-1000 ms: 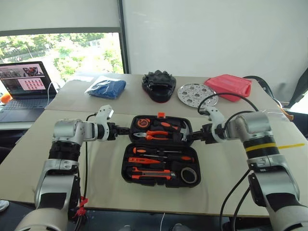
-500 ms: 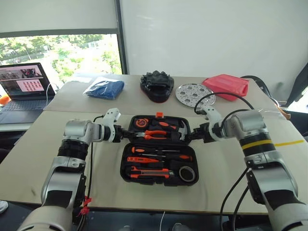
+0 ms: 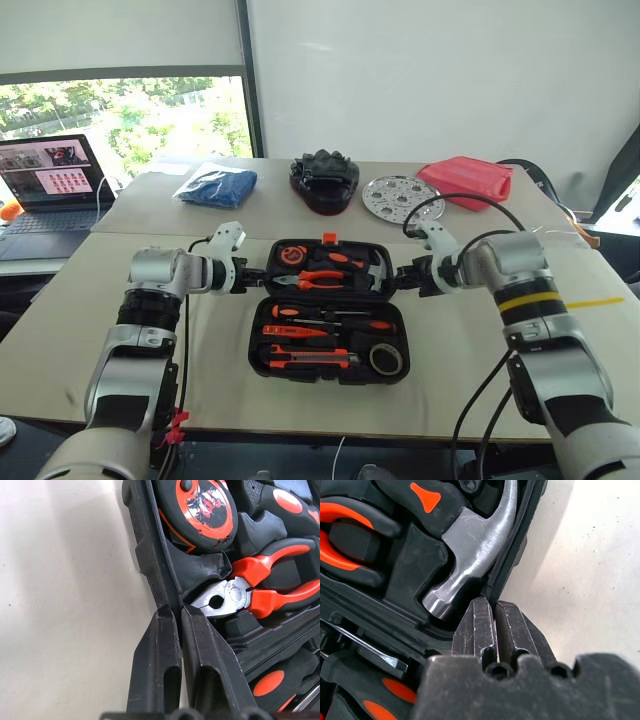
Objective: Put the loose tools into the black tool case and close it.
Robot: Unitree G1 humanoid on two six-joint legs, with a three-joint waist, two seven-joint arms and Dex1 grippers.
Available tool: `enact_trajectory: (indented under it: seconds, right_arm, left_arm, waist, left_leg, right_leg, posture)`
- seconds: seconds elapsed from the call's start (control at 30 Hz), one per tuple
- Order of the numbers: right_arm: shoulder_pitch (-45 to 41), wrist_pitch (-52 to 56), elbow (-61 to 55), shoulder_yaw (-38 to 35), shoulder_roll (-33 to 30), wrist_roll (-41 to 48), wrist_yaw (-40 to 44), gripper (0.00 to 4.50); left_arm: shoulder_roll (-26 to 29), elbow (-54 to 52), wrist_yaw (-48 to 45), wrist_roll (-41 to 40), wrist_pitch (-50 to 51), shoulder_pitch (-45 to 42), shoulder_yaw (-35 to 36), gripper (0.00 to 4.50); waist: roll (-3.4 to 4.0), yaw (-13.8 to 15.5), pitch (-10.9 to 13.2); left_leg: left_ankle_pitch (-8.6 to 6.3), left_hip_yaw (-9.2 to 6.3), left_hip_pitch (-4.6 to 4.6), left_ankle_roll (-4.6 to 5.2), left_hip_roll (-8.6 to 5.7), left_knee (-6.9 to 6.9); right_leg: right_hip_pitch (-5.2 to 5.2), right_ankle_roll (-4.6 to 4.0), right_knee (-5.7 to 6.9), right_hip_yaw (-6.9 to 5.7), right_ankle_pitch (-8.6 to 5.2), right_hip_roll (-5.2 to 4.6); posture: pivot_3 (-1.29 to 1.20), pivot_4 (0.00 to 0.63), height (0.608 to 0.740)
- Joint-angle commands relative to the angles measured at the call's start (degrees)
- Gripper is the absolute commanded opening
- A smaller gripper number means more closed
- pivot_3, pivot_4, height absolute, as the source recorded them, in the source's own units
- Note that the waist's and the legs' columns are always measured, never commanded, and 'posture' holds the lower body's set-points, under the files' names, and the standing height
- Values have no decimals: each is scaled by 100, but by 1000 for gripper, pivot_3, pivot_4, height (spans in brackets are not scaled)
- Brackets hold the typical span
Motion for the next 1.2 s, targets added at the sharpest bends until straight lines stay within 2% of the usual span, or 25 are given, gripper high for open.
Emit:
enact_trajectory:
  seconds: [0.03, 0.23, 0.27, 0.43, 0.57, 0.7, 0.83, 0.97, 1.03, 1.1, 1.2]
  right_arm:
    - [403, -909, -1093, -489, -49, 324, 358, 0]
    - [2182, -3296, -2790, -866, -127, 234, 879, 0]
    - [2414, -3564, -2894, -862, -142, 133, 844, 0]
    - [3494, -6373, -2831, -784, -150, -728, 729, 0]
    - [3837, -7838, -2503, -817, -89, -1063, 534, 0]
    - [4104, -9605, -2152, -641, -225, -1425, 696, 0]
    - [4236, -10959, -1626, -569, -449, -2004, 457, 0]
    - [4259, -11635, -1305, -484, -689, -1970, 519, 0]
    - [4243, -12040, -1204, -408, -817, -2016, 529, 786]
    - [4217, -12390, -1089, -315, -919, -2105, 508, 1356]
    - [4130, -12999, -869, -258, -1028, -2418, 330, 2404]
  left_arm:
    - [-79, -688, -210, -274, -811, 422, 426, 38]
    - [-137, -1940, -1329, -648, -2764, 1694, 837, 38]
    - [-177, -2071, -1439, -710, -3012, 1849, 906, 38]
    - [-277, -2446, -1853, -576, -4437, 2664, 974, 38]
    - [-260, -2516, -2362, -180, -6166, 3253, 764, 38]
    - [-198, -2483, -2764, 118, -7420, 3720, 516, 38]
    - [-134, -2419, -3011, 290, -8258, 4027, 311, 38]
    - [20, -2315, -3164, 369, -8835, 4160, 231, 38]
    - [123, -2261, -3245, 379, -9026, 4186, 201, 748]
    - [213, -2191, -3318, 408, -9281, 4192, 157, 1357]
    - [326, -2075, -3462, 392, -9634, 4175, 106, 2482]
  waist:
    - [0, -7, 0]
    - [1, -15, 1]
    - [1, -13, 1]
    - [0, 28, 1]
    - [-1, 29, 2]
    - [-1, 30, 2]
    - [-1, 46, 2]
    - [-1, 61, 2]
    - [-1, 62, 3]
    - [-1, 60, 3]
    - [-1, 44, 3]
  left_leg:
    - [0, -1, 0, 0, 1, -1]
    - [4, 2, -46, -7, 7, -8]
    - [3, 3, -52, -7, 8, -10]
    - [3, 5, -64, -7, 7, -2]
    - [3, 8, -57, -7, 7, 0]
    - [4, 9, -49, -8, 7, -1]
    - [4, 12, -41, -8, 7, 0]
    - [4, 14, -12, -7, 8, -1]
    - [4, 14, 12, -7, 10, -2]
    - [3, 13, 45, -5, 15, -12]
    - [3, 15, 47, -5, 17, -12]
  right_leg:
    - [0, -1, 4, 0, 0, 1]
    - [-53, -8, 31, 3, 5, 3]
    - [-58, -8, 28, 3, 5, 3]
    - [-58, -6, 11, 1, 5, -2]
    - [-51, -4, -12, 2, 7, -1]
    - [-46, -4, -16, 4, 7, 0]
    - [-38, -4, -18, 6, 6, -1]
    - [-11, -4, -22, 8, 6, 0]
    - [14, -4, -29, 8, 6, 3]
    - [56, -5, -54, 4, 5, 8]
    - [57, -5, -57, 5, 5, 9]
  posture:
    - [0, 150, 740]
    - [0, 150, 740]
    - [0, 150, 740]
    - [0, 150, 740]
    - [0, 150, 740]
    - [0, 150, 740]
    - [0, 150, 740]
    - [0, 150, 740]
    - [0, 150, 740]
    - [0, 150, 740]
    - [0, 150, 740]
